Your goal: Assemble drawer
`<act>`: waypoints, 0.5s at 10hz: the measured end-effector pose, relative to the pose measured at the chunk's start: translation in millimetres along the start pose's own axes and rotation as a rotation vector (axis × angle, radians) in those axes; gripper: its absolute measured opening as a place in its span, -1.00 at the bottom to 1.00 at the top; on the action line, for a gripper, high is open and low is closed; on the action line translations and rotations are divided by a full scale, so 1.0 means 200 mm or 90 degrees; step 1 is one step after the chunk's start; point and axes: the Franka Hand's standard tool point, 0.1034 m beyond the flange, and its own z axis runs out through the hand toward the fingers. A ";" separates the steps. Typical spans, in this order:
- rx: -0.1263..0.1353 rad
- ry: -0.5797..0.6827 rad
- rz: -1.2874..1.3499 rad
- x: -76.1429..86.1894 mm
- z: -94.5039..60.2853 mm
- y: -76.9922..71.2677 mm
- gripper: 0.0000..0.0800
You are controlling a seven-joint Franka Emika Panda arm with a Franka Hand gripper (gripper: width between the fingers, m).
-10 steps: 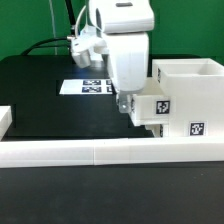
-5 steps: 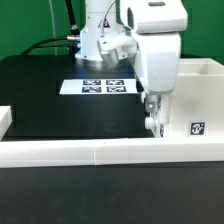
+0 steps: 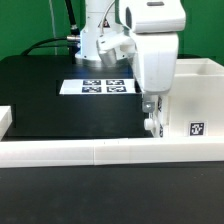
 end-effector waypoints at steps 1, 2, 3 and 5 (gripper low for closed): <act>0.005 -0.001 -0.006 0.03 -0.01 0.00 0.62; 0.010 -0.002 -0.009 0.06 -0.01 0.00 0.62; 0.022 -0.005 -0.014 0.08 -0.02 0.00 0.62; 0.041 -0.013 -0.014 0.07 -0.07 0.03 0.62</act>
Offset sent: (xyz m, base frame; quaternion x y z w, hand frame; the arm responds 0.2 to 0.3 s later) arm 0.0142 0.0154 0.0150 0.0554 -0.0189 -0.0438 0.9973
